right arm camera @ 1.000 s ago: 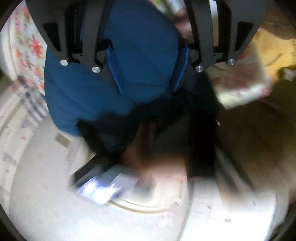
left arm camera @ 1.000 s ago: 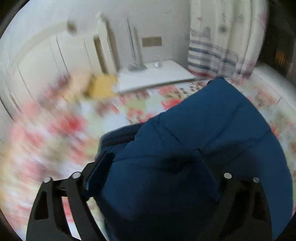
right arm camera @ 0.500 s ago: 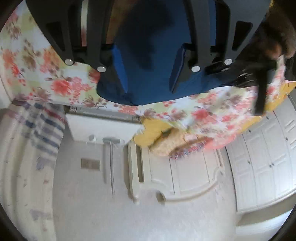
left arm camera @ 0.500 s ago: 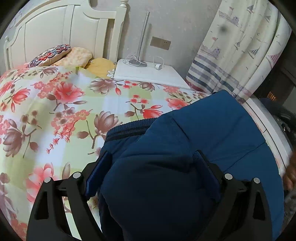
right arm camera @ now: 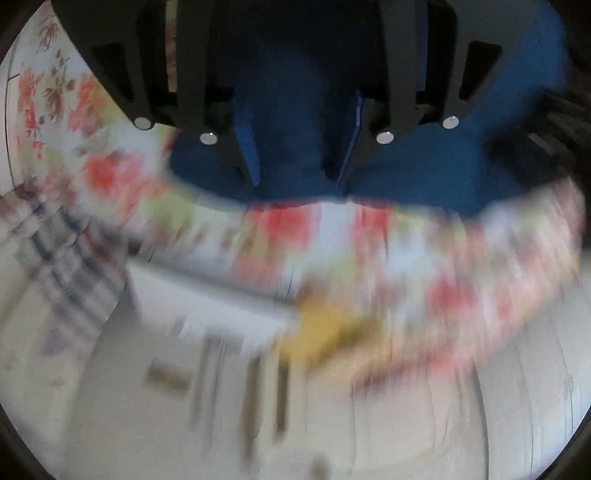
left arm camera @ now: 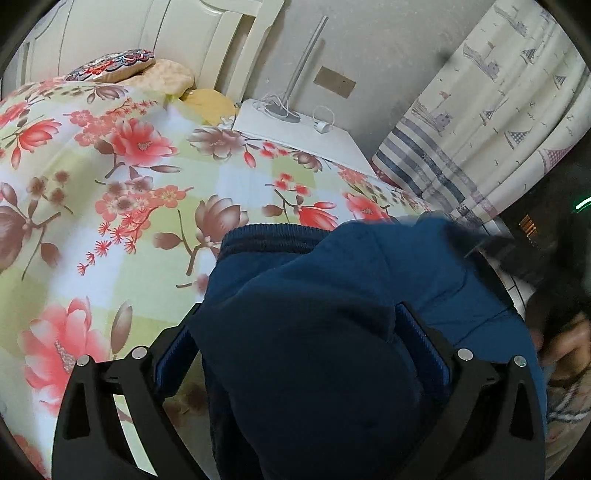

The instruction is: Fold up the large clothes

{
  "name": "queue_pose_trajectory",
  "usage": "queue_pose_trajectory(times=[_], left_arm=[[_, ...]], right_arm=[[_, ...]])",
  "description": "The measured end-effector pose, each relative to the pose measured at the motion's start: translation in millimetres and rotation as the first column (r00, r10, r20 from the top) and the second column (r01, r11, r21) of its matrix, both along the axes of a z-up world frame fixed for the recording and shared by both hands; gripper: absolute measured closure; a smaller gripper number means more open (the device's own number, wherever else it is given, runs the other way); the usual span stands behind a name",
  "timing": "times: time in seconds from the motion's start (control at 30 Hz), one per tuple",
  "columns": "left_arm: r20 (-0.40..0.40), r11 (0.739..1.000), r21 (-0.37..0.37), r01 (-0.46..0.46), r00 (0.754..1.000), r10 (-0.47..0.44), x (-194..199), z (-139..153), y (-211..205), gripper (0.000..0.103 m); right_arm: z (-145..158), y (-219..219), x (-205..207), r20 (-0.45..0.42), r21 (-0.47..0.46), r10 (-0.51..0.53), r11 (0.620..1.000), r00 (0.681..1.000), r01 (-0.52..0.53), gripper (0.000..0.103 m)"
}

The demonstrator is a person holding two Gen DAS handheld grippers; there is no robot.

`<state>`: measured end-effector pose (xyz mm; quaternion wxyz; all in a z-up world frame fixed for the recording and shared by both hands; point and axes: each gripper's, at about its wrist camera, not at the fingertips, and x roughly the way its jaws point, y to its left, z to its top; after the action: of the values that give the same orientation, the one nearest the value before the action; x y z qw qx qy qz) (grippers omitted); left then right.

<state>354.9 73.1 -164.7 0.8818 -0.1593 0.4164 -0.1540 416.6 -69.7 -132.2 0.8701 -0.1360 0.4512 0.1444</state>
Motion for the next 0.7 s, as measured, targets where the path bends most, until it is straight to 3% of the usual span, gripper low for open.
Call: queue_pose_trajectory(times=[0.03, 0.27, 0.4, 0.43, 0.53, 0.7], left_arm=[[-0.002, 1.0, 0.008, -0.009, 1.0, 0.009, -0.1, 0.0, 0.4, 0.004], [0.014, 0.998, 0.052, -0.021, 1.0, 0.02, -3.4, 3.3, -0.8, 0.004], [0.018, 0.998, 0.06, -0.021, 1.0, 0.02, -4.0, 3.4, 0.3, 0.004], [0.017, 0.998, 0.058, -0.02, 1.0, 0.019, -4.0, 3.4, 0.3, 0.004], [0.013, 0.998, 0.063, -0.027, 1.0, 0.027, -4.4, 4.0, 1.1, 0.004], [0.0, 0.998, 0.054, -0.038, 0.999, 0.038, -3.4, 1.0, 2.8, 0.004]], right_arm=[[-2.8, 3.7, -2.6, 0.05, -0.019, 0.008, 1.0, 0.999, -0.007, 0.06], [16.2, 6.4, -2.4, 0.039, -0.071, -0.009, 0.997, 0.999, 0.012, 0.06], [52.6, 3.5, -7.3, 0.129, 0.085, -0.035, 0.996, 0.991, 0.024, 0.059], [48.4, 12.5, -5.1, 0.127, 0.056, -0.012, 0.998, 0.992, 0.005, 0.058], [3.2, 39.9, 9.3, -0.006, -0.099, 0.077, 0.992, 0.997, -0.077, 0.056], [-1.3, 43.5, 17.2, -0.018, -0.103, 0.082, 0.991, 0.996, -0.084, 0.056]])
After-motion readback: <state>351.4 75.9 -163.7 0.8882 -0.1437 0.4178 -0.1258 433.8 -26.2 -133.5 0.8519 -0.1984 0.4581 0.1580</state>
